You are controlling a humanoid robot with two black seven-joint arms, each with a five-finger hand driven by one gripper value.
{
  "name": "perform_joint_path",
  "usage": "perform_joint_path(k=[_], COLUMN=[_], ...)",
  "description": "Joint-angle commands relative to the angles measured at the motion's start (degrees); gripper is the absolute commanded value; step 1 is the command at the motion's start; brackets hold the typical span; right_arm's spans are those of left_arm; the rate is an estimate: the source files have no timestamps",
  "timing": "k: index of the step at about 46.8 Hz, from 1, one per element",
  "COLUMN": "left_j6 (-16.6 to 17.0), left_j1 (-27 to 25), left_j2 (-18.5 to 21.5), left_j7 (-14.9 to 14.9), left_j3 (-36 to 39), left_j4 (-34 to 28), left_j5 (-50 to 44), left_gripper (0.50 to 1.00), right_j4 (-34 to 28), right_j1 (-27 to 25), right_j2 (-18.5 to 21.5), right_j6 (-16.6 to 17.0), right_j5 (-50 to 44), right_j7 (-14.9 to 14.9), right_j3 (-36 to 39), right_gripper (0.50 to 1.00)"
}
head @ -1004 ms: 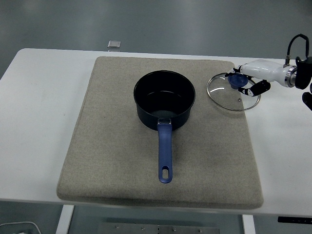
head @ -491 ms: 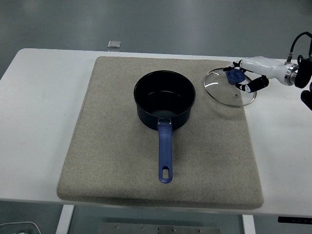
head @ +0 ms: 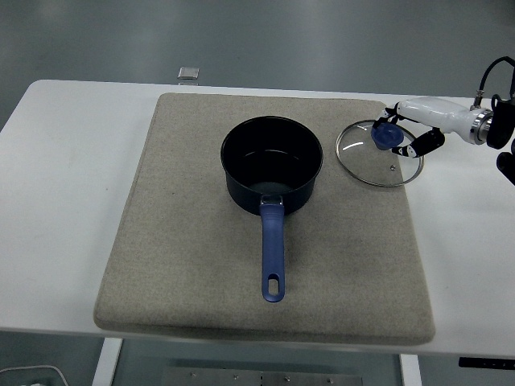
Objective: Lift the pot lid and place it to the right of the pot.
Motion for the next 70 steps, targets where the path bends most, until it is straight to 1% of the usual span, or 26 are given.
perform_joint_path(k=[1,10,18,28,35,40,46,54,59,68,70], left_j6=[0.00,0.00,0.00,0.00,0.00,0.00,0.00,0.00,0.00,0.00,0.00], left_j1=[0.00,0.00,0.00,0.00,-0.09,0.00,0.00,0.00,0.00,0.00,0.00], left_j2=[0.00,0.00,0.00,0.00,0.00,0.00,0.00,0.00,0.00,0.00,0.00], left_j7=[0.00,0.00,0.00,0.00,0.00,0.00,0.00,0.00,0.00,0.00,0.00], left_j3=[0.00,0.00,0.00,0.00,0.00,0.00,0.00,0.00,0.00,0.00,0.00], left_j4=[0.00,0.00,0.00,0.00,0.00,0.00,0.00,0.00,0.00,0.00,0.00], left_j5=[0.06,0.06,0.06,0.06,-0.03,0.06,-0.03,-0.03,-0.03,0.06,-0.03], left_gripper=[1.000,1.000,1.000,1.000,1.000,1.000,1.000,1.000,1.000,1.000,1.000], right_j4=[-0.40,-1.63,-1.72,-1.90,-1.90,-1.11,1.35,4.87,4.78,4.34,4.08], right_j1=[0.25,0.52,0.95,4.99,7.19,7.90,8.07,9.04,9.39,9.83,9.83], right_j2=[-0.06,-0.14,-1.20,-3.39,-3.66,-3.57,-2.69,-1.90,-0.41,-0.41,-0.41], right_j6=[-0.34,-0.35,-0.43,-0.61,-2.10,-2.19,-2.10,-2.02,-1.75,-1.66,-1.66], right_j5=[0.08,0.08,0.08,-0.01,0.08,1.05,7.72,22.83,30.83,43.84,46.48], right_j7=[0.00,0.00,0.00,0.00,0.00,0.00,0.00,0.00,0.00,-0.02,-0.72], right_j3=[0.12,0.12,0.30,0.39,0.39,0.91,1.27,1.35,1.35,1.35,1.44], right_gripper=[0.893,0.897,0.897,0.897,0.897,0.897,0.897,0.897,0.897,0.897,0.897])
